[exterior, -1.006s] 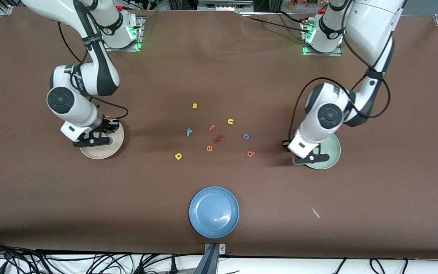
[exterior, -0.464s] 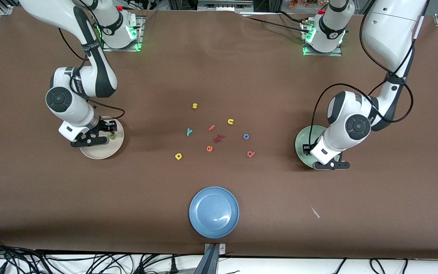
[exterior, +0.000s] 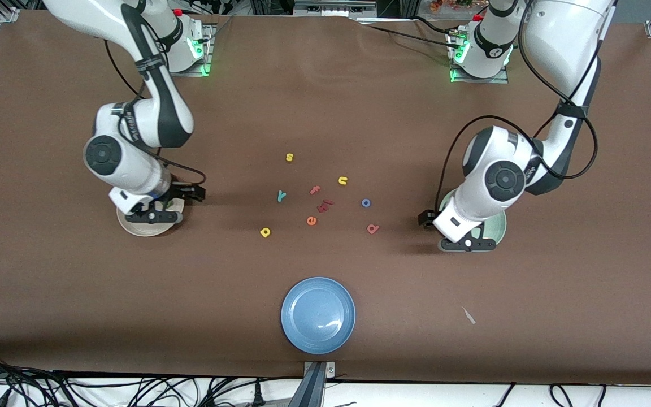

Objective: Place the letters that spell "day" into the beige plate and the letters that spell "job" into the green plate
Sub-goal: 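Grasp the teal letter with the right gripper while the left gripper reaches pink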

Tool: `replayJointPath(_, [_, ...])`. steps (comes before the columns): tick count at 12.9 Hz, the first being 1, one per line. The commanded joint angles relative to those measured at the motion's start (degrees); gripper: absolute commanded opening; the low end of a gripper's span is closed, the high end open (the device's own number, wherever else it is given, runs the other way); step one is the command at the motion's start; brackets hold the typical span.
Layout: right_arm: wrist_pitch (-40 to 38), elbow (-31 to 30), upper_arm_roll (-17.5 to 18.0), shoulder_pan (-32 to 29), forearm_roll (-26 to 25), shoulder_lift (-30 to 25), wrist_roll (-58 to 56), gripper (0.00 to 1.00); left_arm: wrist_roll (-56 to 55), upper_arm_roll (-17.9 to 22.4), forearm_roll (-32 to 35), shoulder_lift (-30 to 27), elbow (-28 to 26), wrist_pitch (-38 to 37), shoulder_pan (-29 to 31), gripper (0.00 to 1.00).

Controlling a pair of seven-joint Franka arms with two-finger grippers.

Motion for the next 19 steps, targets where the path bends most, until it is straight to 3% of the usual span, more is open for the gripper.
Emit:
replayJointPath(1, [-0.1,3.8,4.7,0.1,1.1,3.4,11.1,1.00,-4.3,0.4,0.4,5.3,6.4,-1.4,-3.5,1.00])
replayJointPath(3, [2.2,4.7,7.3,0.8,1.1,5.0,18.0,1.00,-9.7,0.4,0.5,10.0,12.3,-1.4,-6.8,1.00])
replayJointPath(9, [6.2,7.3,7.6,7.8,0.9,10.0,34.0,1.00,-11.0,0.7,1.1,18.8,19.7,0.3,-11.6,0.91])
replayJointPath(12, [6.3,9.3,7.6,9.9,0.8,12.3,38.1,1.00,-11.0,0.8,2.5,20.3,19.7,2.4,-12.9,0.89])
replayJointPath(16, [9.5,9.9,7.6,11.7,0.6,14.4,41.6,0.99,-10.9,0.7,5.0,20.8,19.3,2.5,-12.8,0.75])
replayJointPath(19, [10.7,9.9,7.6,12.8,0.5,15.4,42.4,0.92,-11.7,0.7,5.9,21.1,18.8,2.5,-12.8,0.75])
